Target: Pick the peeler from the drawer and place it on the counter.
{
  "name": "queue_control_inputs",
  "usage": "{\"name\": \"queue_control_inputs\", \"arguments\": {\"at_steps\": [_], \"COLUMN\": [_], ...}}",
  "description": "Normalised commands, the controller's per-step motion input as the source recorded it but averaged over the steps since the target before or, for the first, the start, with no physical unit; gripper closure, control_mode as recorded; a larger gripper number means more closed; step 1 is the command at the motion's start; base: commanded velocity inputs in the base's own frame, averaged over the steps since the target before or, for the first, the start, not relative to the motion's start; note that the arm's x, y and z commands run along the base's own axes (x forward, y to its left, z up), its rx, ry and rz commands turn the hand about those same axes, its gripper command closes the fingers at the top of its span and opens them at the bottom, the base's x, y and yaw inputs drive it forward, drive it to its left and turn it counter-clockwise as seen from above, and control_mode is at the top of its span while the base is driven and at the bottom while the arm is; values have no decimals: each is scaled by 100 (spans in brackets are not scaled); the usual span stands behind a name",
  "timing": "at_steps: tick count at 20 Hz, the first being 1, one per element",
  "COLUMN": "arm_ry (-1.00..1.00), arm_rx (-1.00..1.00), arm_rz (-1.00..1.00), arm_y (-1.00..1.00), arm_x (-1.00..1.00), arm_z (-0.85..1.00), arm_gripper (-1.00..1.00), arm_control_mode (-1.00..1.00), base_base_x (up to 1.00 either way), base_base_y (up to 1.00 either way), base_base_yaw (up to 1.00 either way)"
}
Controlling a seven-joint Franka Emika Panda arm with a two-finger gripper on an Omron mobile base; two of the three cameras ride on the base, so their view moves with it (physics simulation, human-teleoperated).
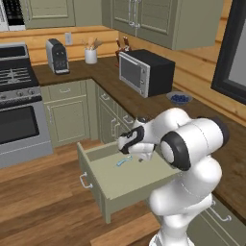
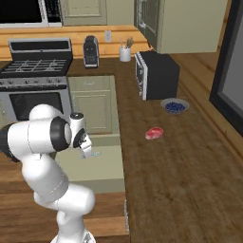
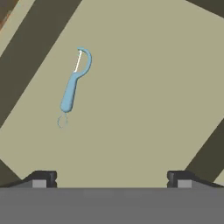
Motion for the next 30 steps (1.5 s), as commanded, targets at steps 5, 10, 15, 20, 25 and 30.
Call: {"name": "queue_control_inputs", "arguments": {"at_steps": [5, 10, 15, 20, 25, 30], "arm_ry": [24, 13, 0, 0, 0, -3], "arm_rx": [-4, -2, 0, 0, 0, 0], "arm_rz": [-7, -5, 0, 0, 0, 0], "arm_y": [24, 5, -3, -2, 0, 7], "arm_x": [46, 48, 18, 6, 12, 28], "arm_z": [-5, -15, -45, -49, -57, -47], "arm_gripper": [-100, -100, -100, -100, -100, -100], "arm_control_mode": [-100, -100, -100, -100, -100, -100], "base_base_x": [0, 0, 0, 0, 0, 0], "base_base_y": [0, 0, 0, 0, 0, 0], "base_base_yaw": [0, 0, 0, 0, 0, 0]}}
